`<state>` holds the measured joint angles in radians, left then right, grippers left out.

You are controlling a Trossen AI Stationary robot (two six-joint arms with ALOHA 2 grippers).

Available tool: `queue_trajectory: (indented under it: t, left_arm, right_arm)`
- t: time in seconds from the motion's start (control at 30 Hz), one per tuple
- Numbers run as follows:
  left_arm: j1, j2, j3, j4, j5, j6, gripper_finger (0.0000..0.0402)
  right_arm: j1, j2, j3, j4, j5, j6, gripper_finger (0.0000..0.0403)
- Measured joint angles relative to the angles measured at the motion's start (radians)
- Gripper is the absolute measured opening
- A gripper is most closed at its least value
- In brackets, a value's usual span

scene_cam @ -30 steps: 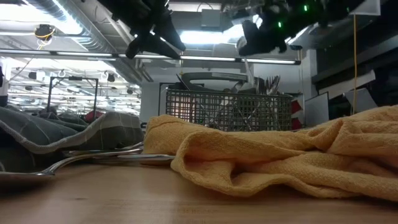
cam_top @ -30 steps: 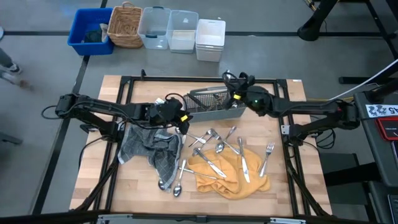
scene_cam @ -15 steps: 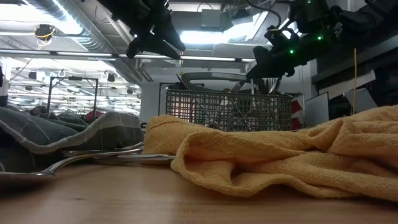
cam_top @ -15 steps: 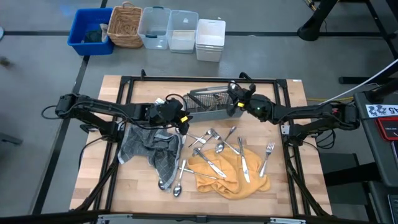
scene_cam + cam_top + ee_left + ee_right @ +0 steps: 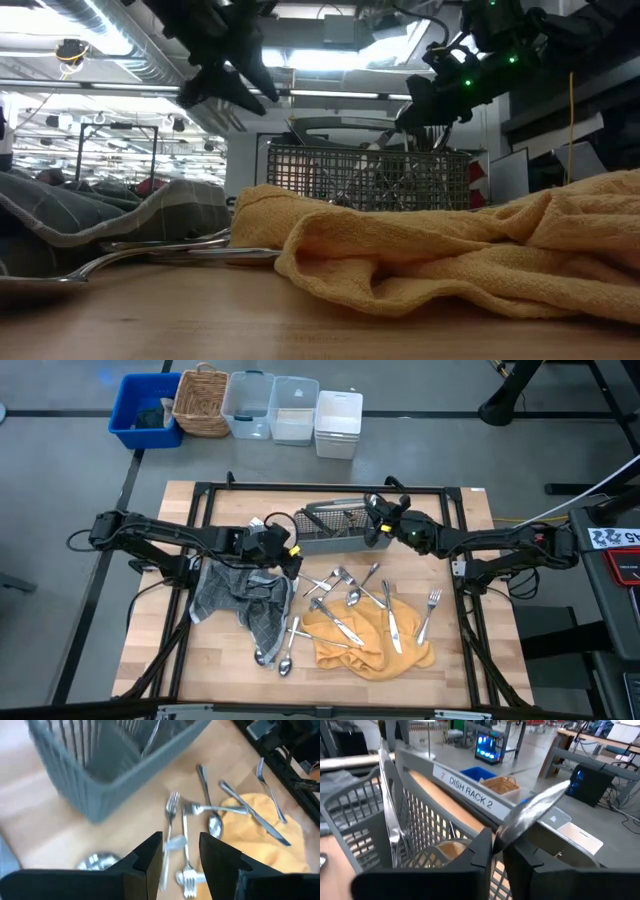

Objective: Sort silverware
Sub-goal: Put the silver spoon into the gray utensil holder

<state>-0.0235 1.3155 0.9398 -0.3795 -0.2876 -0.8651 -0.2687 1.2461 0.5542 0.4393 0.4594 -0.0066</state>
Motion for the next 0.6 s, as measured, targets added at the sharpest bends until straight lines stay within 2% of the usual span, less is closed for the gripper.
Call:
queue_trajectory:
  t: [0.17,0.3,0.4,0.6]
  left_arm:
    - [-0.002,0.0,0.0,-0.019,0.066,-0.161,0.0117]
    - [-0.008,0.0,0.0,-0.022,0.069,-0.265,0.0117]
    - [-0.015,0.0,0.0,-0.023,0.069,-0.304,0.0117]
    - [-0.046,0.0,0.0,-0.023,0.07,-0.406,0.0117]
  right_arm:
    - [0.0,0.001,0.07,-0.17,-0.007,0.001,0.0101]
    - [0.0,0.003,0.127,-0.287,-0.011,0.001,0.0131]
    - [0.001,0.003,0.181,-0.371,-0.011,0.001,0.0139]
    - [0.001,0.002,0.334,-0.666,-0.009,0.0,0.0137]
